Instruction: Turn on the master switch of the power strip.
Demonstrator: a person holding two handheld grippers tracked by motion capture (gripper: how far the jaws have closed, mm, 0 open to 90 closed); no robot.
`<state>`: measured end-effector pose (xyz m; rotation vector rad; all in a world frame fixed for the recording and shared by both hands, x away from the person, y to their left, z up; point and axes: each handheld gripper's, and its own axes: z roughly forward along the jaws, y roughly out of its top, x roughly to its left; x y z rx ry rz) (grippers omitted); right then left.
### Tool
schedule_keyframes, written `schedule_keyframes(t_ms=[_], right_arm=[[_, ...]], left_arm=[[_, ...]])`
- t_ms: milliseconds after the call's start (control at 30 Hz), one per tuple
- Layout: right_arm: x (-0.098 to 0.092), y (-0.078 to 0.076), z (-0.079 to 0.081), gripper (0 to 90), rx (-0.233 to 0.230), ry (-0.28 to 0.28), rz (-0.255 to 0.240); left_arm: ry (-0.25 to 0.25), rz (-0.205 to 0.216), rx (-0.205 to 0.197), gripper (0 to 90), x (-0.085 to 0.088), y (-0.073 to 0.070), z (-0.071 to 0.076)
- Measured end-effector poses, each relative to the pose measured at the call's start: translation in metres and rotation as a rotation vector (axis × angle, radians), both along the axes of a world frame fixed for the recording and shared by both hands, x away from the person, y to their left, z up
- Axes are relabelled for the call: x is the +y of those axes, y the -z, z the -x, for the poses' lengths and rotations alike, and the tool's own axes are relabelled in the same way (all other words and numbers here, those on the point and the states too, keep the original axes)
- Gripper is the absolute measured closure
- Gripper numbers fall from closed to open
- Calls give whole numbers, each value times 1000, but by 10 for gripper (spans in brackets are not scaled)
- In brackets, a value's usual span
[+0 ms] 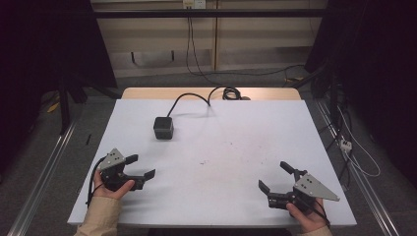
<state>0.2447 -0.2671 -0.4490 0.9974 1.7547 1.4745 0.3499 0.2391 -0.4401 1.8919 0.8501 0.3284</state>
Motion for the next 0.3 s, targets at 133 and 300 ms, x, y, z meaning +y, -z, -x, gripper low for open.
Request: schedule_keyframes(t_ms=[133,300], right_arm=[[0,0,0,38,1,2,-1],[-1,0,0,38,1,3,0]], left_arm=[[7,-10,-6,76,1,1,2],[4,-13,6,71,2,3,2]])
